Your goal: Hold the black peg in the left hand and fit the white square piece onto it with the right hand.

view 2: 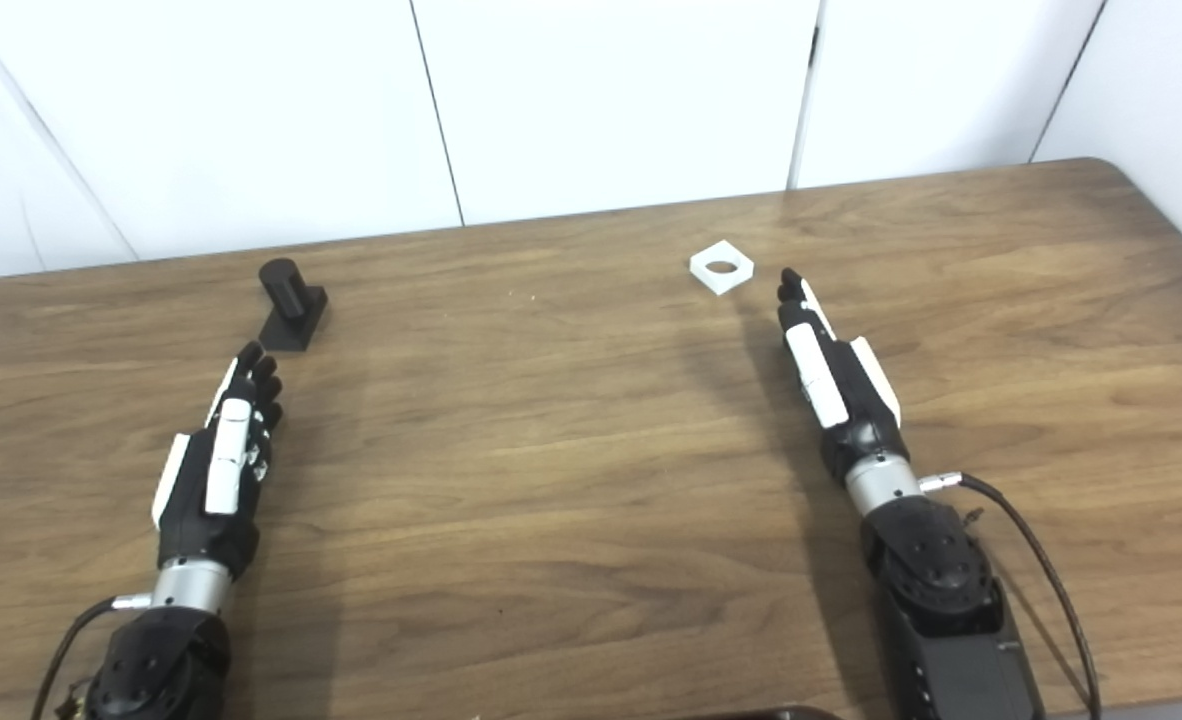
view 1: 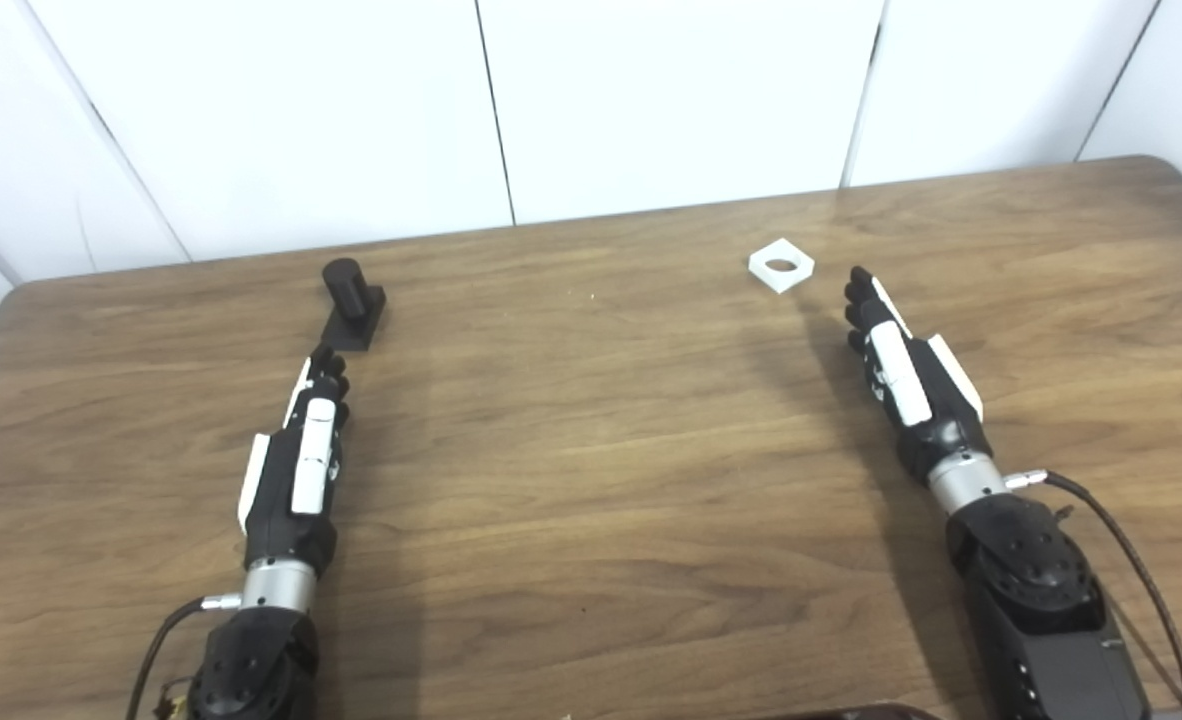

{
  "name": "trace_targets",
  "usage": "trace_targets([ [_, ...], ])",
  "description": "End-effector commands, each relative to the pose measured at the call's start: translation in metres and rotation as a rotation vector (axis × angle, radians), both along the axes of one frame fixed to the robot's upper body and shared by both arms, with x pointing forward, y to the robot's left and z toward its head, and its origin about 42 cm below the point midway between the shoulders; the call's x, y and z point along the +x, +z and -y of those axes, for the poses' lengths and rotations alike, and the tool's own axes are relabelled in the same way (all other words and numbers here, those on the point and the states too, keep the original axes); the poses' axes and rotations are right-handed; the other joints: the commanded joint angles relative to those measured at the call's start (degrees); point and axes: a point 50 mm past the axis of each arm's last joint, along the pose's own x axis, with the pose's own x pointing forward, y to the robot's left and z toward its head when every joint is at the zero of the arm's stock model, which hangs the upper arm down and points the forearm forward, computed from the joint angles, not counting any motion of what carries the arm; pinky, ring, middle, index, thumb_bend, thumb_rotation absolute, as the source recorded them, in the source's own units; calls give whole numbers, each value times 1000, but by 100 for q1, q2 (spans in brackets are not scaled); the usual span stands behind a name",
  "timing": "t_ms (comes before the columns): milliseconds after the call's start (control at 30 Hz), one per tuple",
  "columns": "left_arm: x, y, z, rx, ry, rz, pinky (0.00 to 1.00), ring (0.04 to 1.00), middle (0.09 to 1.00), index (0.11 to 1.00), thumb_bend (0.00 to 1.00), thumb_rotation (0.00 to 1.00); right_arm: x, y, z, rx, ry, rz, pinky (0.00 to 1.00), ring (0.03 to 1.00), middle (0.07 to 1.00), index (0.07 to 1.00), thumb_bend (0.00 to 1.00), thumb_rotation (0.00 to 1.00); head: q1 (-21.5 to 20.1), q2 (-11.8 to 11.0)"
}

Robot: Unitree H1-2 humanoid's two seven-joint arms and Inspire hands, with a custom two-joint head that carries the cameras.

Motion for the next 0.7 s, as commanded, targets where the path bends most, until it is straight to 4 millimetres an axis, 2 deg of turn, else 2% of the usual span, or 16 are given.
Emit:
trace_targets([
  [0, 7, 17, -2, 32, -5, 64, 1000, 1000, 1000, 1000, 573, 925, 8, 18, -2, -2, 17, 70, 1000, 1000, 1000, 1000, 640, 1000, -8, 3],
  [333, 9, 18, 0, 37, -10, 71, 1000, 1000, 1000, 1000, 548, 923, 7, 18, 0, 2, 20, 69, 1000, 1000, 1000, 1000, 639, 1000, 9, 29],
  [533, 9, 25, 1, 39, -8, 82, 1000, 1000, 1000, 1000, 496, 927, 7, 18, 1, -1, 18, 61, 1000, 1000, 1000, 1000, 624, 1000, 40, 18],
  [667, 9, 31, -4, 85, 7, 111, 1000, 1000, 1000, 1000, 510, 906, 7, 18, 0, -5, 20, 63, 1000, 1000, 1000, 1000, 638, 1000, 57, 19],
])
